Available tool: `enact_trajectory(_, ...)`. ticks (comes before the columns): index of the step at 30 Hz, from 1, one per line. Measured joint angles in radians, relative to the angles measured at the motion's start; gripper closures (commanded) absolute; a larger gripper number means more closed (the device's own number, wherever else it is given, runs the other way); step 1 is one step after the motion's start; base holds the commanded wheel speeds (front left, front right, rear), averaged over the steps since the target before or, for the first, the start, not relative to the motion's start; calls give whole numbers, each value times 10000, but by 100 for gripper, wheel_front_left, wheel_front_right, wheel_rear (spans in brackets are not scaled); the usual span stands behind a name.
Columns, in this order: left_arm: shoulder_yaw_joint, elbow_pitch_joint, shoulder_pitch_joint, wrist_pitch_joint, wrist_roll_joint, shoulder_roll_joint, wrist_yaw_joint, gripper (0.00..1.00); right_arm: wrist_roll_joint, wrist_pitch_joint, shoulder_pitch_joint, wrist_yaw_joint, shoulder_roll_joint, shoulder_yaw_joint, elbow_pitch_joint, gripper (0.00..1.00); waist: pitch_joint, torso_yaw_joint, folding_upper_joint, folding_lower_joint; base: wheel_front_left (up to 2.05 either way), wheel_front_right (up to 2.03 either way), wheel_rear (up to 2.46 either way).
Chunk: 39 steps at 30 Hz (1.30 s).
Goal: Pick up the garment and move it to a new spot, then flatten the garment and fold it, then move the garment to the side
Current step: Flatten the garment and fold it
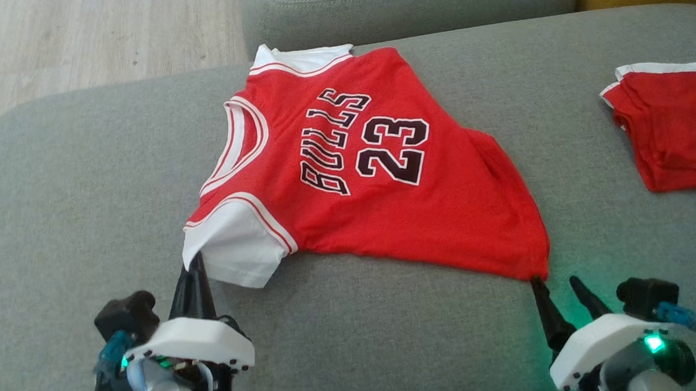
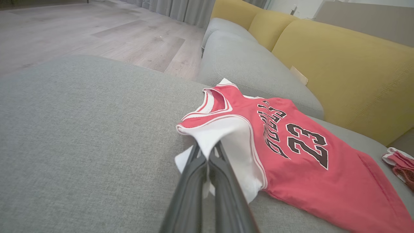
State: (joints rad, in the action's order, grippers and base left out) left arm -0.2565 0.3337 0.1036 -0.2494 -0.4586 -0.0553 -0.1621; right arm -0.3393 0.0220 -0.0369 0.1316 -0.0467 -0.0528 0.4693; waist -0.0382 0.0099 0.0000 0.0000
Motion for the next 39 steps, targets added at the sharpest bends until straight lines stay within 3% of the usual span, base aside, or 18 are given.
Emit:
enact_trajectory(17,-215,117,11,0,81,65,226,100,-796,-943,-1564,0,-17,-477,2679,0,-336,267,0,0,0,0,0)
enact_trajectory(18,-221,117,12,0,81,65,226,100,-861,-988,-1648,0,-21,-556,2763,27,-350,269,0,0,0,0,0)
enact_trajectory(19,-228,117,12,0,81,65,226,100,-922,-1014,-1720,0,-25,-660,2828,72,-367,270,0,0,0,0,0)
enact_trajectory(20,-234,117,12,0,81,65,226,100,-978,-1016,-1795,0,-27,-746,2892,100,-376,271,0,0,0,0,0)
enact_trajectory(29,-77,58,27,0,69,77,360,100,-1151,-1755,-1993,0,-33,-1312,2951,100,-254,146,0,0,0,0,0)
enact_trajectory(34,414,-489,122,0,69,92,683,100,-911,-2104,-2252,0,-27,-1087,1845,100,-70,-4,0,0,0,0,0)
enact_trajectory(39,752,-1244,762,0,82,48,1032,100,-520,-1939,-3029,0,-146,-696,-136,100,181,-191,0,0,0,0,0)
